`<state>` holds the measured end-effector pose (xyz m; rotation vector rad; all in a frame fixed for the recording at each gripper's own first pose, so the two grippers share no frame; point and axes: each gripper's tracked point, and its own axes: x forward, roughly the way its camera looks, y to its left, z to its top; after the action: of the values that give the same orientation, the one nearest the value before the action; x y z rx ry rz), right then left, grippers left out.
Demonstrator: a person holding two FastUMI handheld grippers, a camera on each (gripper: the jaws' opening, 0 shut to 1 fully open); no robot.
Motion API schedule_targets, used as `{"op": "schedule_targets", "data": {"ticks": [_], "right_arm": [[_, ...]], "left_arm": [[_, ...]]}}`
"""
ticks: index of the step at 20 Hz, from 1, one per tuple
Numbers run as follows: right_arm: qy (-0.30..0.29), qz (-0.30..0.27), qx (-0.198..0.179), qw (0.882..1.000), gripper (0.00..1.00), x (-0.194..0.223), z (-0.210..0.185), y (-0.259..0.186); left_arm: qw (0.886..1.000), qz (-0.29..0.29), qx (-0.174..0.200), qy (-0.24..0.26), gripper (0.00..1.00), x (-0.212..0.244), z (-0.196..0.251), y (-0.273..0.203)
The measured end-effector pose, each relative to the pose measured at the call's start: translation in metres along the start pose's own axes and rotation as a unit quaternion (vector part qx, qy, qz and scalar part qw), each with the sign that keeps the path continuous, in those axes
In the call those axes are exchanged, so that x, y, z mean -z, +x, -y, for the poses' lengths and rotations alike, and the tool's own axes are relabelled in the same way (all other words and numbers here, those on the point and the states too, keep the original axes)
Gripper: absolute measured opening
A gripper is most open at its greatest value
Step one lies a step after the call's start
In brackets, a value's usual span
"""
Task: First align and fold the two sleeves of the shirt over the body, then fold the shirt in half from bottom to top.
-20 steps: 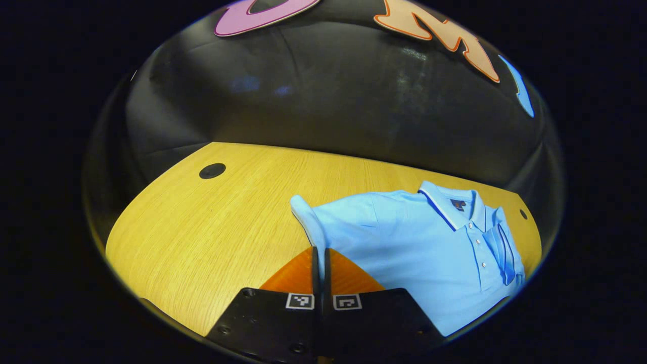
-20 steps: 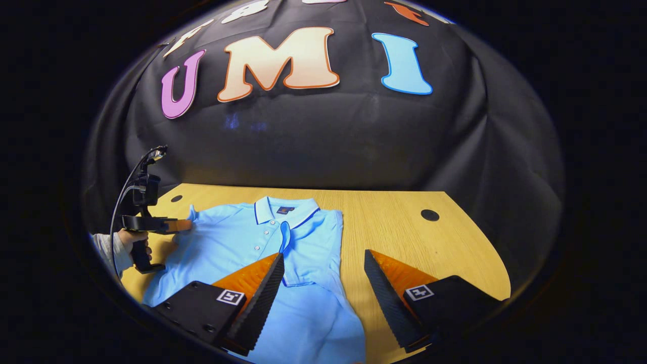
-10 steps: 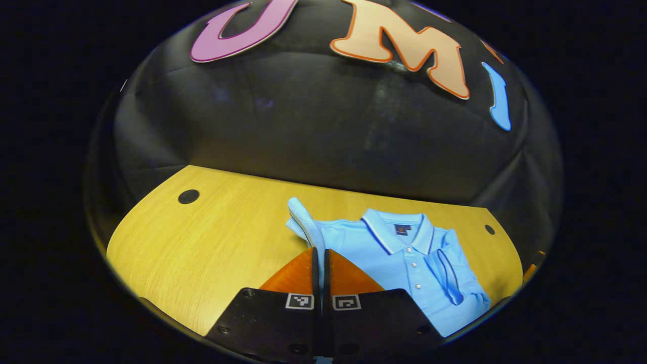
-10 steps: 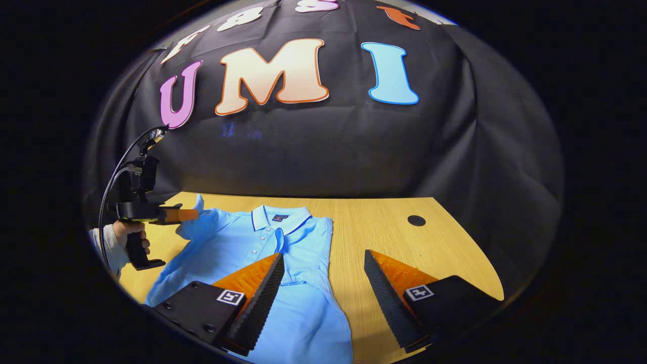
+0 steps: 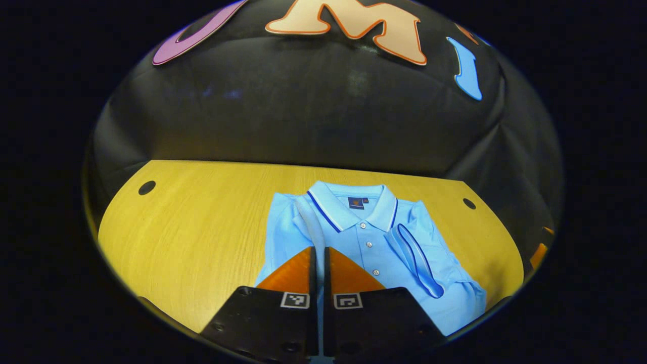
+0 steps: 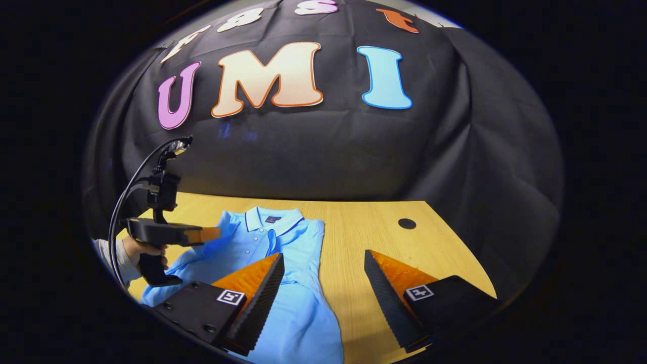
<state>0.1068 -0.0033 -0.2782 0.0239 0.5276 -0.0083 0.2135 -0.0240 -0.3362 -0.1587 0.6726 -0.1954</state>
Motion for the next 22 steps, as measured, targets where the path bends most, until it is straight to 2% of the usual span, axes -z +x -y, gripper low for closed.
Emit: {"op": "schedule_targets", "data": {"ticks": [1,4,9,12,16,22], "right_arm": [[0.001,0.008,0.003,1.0,0.97,-0.004,0.001,-0.003],[0.01,0.033,-0.009,0.999,0.99,-0.014,-0.003,-0.02],[0.018,0.047,-0.029,0.998,0.99,-0.022,-0.003,-0.062],[0.008,0.047,-0.038,0.998,0.99,-0.015,-0.003,-0.091],[0.005,0.044,-0.056,0.997,0.99,0.0,-0.008,-0.13],[-0.005,0.017,-0.069,0.997,0.99,0.05,-0.01,-0.179]], "left_arm": [[1.0,0.007,0.016,-0.005,0.22,-0.003,0.008,-0.003],[0.999,0.043,0.007,0.008,0.99,-0.016,0.009,-0.032],[0.996,0.09,-0.013,0.017,0.96,-0.032,0.011,-0.113],[0.994,0.112,-0.006,0.017,0.96,-0.032,0.017,-0.163],[0.992,0.116,-0.024,0.032,0.96,-0.008,0.003,-0.218],[0.993,0.088,-0.036,0.067,0.96,0.061,-0.01,-0.279]]}}
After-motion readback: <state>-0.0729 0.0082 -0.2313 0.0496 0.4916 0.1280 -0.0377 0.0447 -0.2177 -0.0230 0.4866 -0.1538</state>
